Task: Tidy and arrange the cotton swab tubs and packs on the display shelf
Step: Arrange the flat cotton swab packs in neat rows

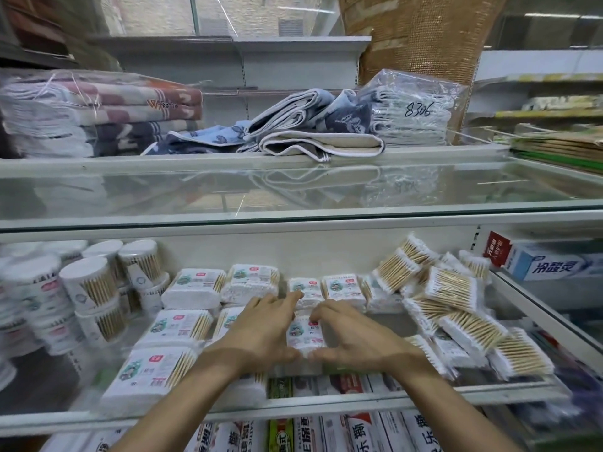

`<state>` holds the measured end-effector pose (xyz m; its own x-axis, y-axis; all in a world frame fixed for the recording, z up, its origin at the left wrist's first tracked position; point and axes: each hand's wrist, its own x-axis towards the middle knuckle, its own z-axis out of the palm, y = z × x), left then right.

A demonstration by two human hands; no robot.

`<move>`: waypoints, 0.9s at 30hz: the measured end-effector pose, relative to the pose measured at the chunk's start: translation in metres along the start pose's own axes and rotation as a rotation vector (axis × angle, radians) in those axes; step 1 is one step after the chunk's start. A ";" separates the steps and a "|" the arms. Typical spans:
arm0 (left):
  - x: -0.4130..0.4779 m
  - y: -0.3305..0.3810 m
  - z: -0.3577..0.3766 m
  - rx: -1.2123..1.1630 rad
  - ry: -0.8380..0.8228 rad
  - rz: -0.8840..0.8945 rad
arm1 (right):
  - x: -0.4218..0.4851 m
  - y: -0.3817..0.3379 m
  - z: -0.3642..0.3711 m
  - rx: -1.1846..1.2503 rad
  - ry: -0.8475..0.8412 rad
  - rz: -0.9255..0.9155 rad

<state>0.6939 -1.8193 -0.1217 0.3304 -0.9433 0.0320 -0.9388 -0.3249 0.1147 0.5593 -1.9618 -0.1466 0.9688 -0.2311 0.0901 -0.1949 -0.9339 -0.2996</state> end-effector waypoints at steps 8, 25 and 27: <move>-0.004 0.010 -0.005 -0.151 0.103 0.067 | -0.016 0.014 -0.024 0.137 0.214 0.101; 0.026 0.119 0.023 -0.396 -0.076 0.192 | -0.068 0.076 -0.065 0.680 0.818 0.281; 0.026 0.107 0.012 -0.629 -0.142 0.138 | -0.068 0.076 -0.065 0.747 0.811 0.238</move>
<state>0.6009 -1.8793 -0.1206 0.1547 -0.9872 -0.0386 -0.7207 -0.1395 0.6790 0.4685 -2.0347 -0.1137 0.4802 -0.7447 0.4636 0.0426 -0.5081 -0.8602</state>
